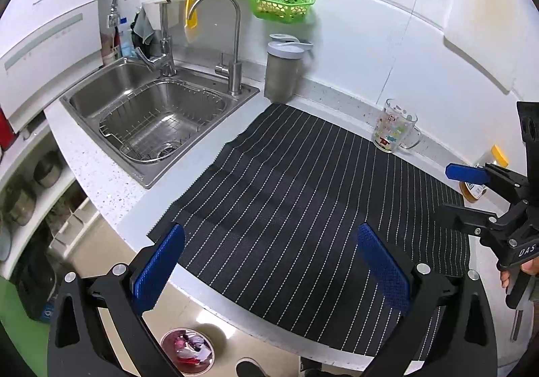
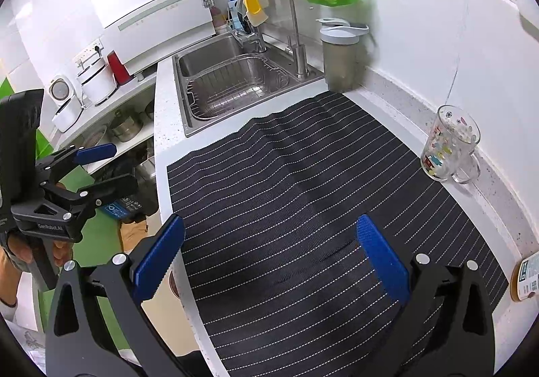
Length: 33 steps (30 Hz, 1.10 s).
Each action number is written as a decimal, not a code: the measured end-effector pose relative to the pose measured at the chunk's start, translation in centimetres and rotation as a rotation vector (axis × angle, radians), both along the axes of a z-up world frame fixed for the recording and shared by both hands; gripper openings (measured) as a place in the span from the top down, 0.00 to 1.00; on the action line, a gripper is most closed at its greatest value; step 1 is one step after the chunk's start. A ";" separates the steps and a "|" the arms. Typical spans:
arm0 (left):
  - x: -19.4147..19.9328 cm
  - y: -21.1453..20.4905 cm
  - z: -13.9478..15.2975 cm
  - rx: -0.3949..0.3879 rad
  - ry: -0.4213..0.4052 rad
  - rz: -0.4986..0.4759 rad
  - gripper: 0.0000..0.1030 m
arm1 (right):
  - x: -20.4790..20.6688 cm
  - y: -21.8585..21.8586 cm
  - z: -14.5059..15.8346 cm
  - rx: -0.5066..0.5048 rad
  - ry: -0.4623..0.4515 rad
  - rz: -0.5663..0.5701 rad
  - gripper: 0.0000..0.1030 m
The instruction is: Collect trash
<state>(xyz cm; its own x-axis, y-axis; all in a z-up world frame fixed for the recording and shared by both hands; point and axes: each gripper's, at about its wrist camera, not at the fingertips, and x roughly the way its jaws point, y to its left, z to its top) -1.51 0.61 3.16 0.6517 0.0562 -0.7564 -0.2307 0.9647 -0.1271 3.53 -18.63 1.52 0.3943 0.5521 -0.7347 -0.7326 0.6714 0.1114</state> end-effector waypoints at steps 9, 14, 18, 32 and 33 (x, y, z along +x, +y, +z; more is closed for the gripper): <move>0.0 0.1 0.0 0.009 -0.001 0.011 0.05 | 0.0 0.0 0.0 0.001 0.003 0.000 0.03; 0.0 0.1 0.0 0.012 -0.001 0.009 0.05 | 0.0 0.0 -0.1 0.000 0.002 0.001 0.03; 0.0 0.1 0.0 0.012 -0.002 0.006 0.05 | 0.0 0.1 -0.2 0.001 0.003 0.001 0.03; 0.1 -0.1 0.0 0.016 -0.001 0.002 0.05 | 0.2 0.0 -0.5 -0.001 0.009 0.005 0.03; 0.1 -0.1 0.0 0.017 -0.001 0.002 0.05 | 0.2 0.0 -0.5 -0.002 0.009 0.006 0.03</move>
<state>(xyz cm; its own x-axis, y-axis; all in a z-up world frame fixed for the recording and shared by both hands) -1.37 0.54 3.18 0.6520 0.0701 -0.7550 -0.2322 0.9663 -0.1107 3.74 -18.67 0.97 0.3843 0.5531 -0.7392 -0.7353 0.6675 0.1172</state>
